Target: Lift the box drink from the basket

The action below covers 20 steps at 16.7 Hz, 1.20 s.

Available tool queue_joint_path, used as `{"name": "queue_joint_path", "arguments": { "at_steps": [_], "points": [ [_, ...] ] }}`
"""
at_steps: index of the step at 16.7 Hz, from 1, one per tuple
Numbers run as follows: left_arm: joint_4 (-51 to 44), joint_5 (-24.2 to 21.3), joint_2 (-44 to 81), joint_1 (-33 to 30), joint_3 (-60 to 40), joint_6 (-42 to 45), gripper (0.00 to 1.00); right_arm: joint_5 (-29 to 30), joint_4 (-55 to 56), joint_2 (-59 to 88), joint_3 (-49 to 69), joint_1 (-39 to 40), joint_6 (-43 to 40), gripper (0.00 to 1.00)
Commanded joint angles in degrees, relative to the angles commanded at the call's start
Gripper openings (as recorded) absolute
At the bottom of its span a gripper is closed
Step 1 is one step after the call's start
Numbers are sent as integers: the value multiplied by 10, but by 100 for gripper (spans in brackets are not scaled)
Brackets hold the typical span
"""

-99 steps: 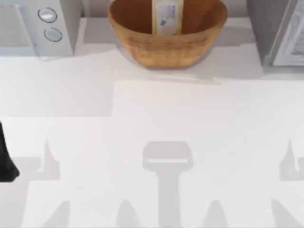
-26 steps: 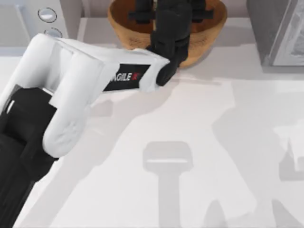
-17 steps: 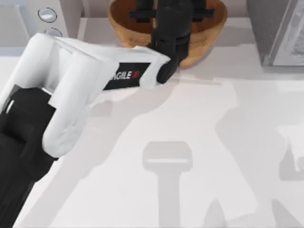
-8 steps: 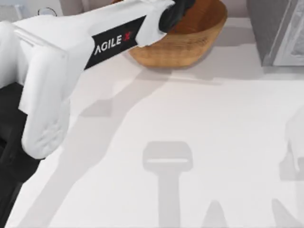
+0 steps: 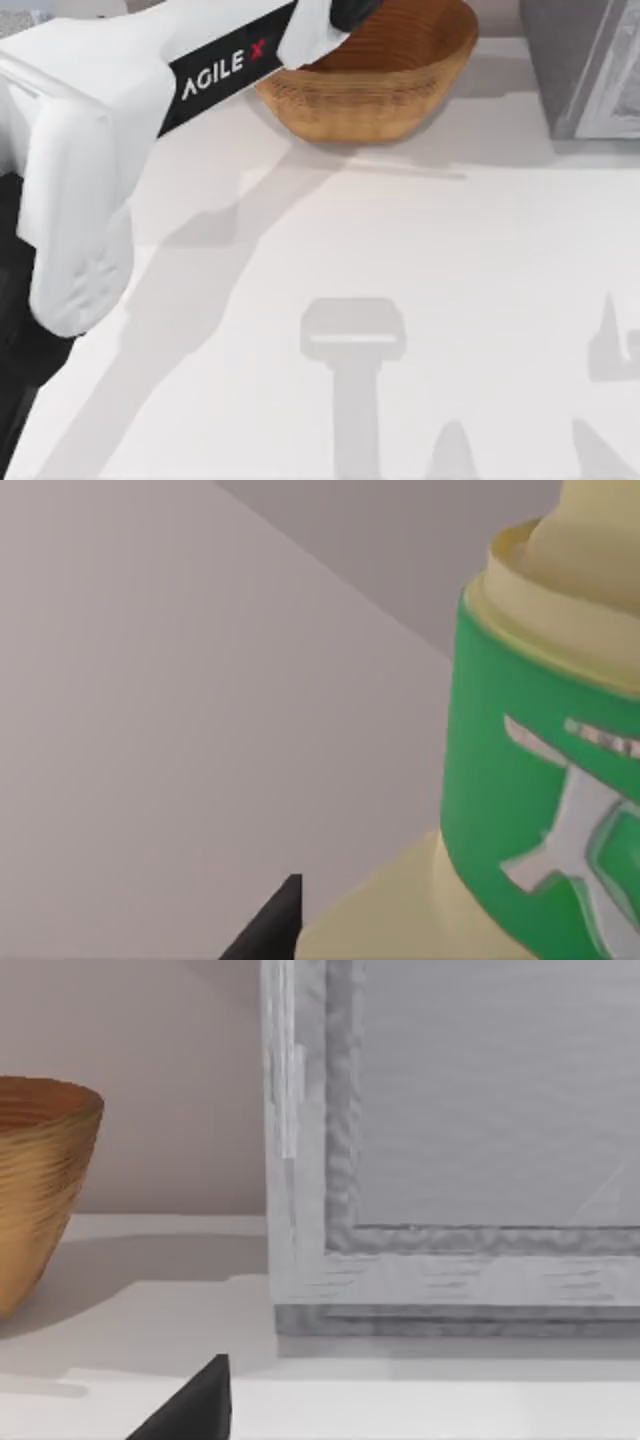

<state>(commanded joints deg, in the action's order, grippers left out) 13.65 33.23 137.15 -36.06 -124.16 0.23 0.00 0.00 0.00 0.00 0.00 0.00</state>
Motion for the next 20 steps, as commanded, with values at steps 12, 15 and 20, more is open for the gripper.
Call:
{"name": "queue_joint_path", "arguments": {
  "at_steps": [12,15,20],
  "points": [
    [-28,5,-377,68,377,7,0,0,0,0,0,0,0,100],
    [-42,-25,-590,113,566,6,0,0,0,0,0,0,0,100],
    [-73,-116,-950,205,874,4,0,0,0,0,0,0,0,100]
  ]
}}
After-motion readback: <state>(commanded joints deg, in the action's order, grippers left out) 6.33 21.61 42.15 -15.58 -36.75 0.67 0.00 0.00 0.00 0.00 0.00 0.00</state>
